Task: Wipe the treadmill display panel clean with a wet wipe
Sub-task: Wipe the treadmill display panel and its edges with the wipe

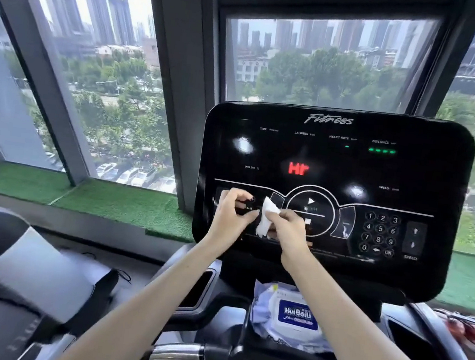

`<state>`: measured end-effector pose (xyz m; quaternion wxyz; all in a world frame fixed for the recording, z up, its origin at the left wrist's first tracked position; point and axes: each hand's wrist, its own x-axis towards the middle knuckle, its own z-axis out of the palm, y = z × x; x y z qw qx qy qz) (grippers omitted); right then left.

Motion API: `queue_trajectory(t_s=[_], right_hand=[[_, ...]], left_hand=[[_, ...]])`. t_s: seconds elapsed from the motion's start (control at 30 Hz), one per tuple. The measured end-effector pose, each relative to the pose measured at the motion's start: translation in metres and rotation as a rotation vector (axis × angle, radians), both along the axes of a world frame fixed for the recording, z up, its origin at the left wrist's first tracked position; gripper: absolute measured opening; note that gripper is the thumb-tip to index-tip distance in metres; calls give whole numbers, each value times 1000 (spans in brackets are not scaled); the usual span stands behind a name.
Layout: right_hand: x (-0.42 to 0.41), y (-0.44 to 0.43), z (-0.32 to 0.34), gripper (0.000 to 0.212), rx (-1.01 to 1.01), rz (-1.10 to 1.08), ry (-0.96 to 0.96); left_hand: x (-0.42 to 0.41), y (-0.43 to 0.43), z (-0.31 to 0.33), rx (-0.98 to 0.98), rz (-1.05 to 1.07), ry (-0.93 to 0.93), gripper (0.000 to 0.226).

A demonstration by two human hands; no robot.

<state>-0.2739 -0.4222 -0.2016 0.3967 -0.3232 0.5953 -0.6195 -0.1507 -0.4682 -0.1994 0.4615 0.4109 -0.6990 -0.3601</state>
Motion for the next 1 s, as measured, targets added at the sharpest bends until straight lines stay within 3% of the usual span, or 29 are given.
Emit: queue_trajectory(t_s=[0.13, 0.37, 0.6, 0.83, 1.0], right_hand=[[10, 2, 4, 19, -68, 113, 25], [-2, 11, 11, 24, -84, 94, 95], [-18, 16, 12, 9, -97, 45, 109], [-26, 18, 12, 10, -78, 173, 182], [-37, 16, 12, 14, 1, 160, 207]], left_hand=[[5, 5, -1, 74, -135, 33, 21], [-2, 5, 4, 70, -232, 50, 18], [-10, 9, 8, 259, -326, 84, 18], [-15, 7, 10, 420, -182, 101, 17], [3, -1, 20, 541, -87, 240, 23]])
